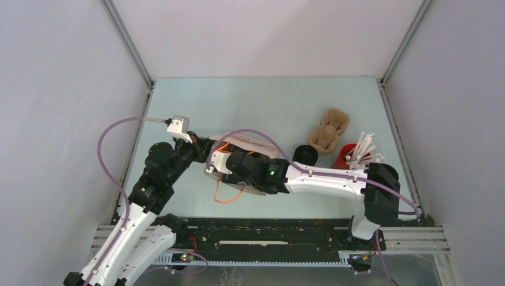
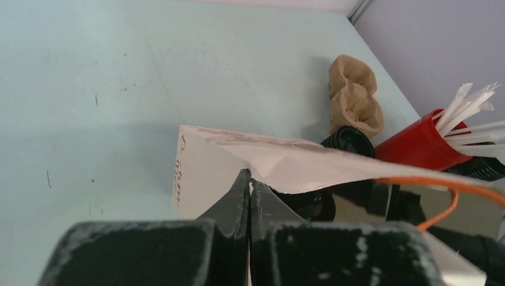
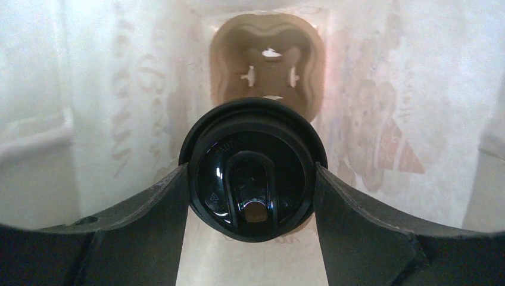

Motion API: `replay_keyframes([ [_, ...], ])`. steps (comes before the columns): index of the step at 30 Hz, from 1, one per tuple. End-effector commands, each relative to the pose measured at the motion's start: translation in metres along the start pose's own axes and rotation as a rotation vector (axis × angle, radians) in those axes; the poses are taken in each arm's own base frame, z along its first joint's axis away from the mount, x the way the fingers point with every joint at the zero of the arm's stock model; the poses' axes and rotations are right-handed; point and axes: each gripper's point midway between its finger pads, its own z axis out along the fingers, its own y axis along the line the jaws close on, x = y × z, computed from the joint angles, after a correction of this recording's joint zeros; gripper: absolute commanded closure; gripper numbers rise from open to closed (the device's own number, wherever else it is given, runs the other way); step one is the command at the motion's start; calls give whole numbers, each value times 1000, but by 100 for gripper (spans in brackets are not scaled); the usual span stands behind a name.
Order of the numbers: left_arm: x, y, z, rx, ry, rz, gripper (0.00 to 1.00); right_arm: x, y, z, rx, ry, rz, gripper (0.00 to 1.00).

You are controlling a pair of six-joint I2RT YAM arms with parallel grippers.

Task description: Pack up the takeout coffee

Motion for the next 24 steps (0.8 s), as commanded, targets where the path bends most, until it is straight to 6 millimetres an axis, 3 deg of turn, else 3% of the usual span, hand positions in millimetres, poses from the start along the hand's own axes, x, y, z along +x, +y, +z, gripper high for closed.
replay_keyframes([
  [1,28,2,-7,12,69,-29,100,-22,-18,-14,73,-72,17,76],
  [8,29,6,-8,-12,76,-26,100,-13,-16,-27,57,-54,-20,77],
  [18,29,2,-12,5,74,-22,100,15,-15,-27,22,14,-85,78],
  [21,25,-2,-12,25,52,-40,100,19,-4,-24,9,40,-80,79],
  [24,8,-10,-10,52,-21,-79,100,13,6,-21,-2,21,-48,79],
])
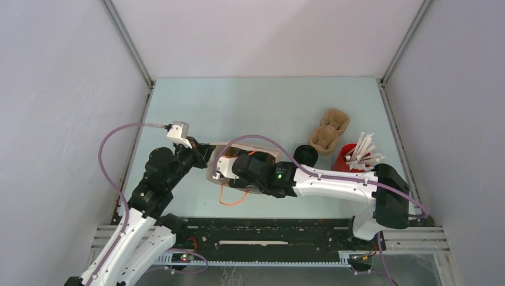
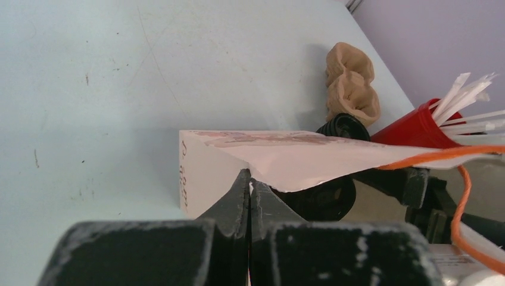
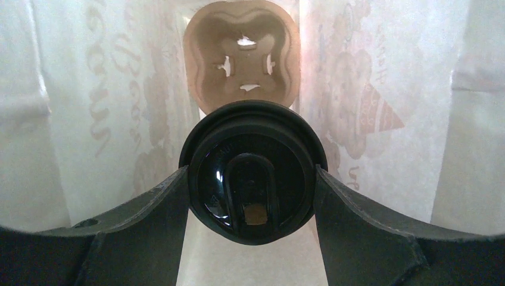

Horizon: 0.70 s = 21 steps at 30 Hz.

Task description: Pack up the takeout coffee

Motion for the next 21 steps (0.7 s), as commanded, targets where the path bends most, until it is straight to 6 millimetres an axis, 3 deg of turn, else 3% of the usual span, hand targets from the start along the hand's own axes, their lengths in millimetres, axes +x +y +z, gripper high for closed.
replay_keyframes([
  [1,-24,-18,1,67,-103,-80,100,-9,8,0,2,-23,48,79],
  [5,-56,-39,14,171,-229,-134,100,-8,-2,8,25,-28,79,79],
  [11,-83,-53,27,205,-234,-50,100,-13,-37,4,78,-66,78,79],
  [15,-51,-35,30,149,-167,-43,100,-15,-45,3,106,-64,69,78],
  [21,7,-17,20,140,-123,-141,100,-4,-30,10,114,11,3,79],
])
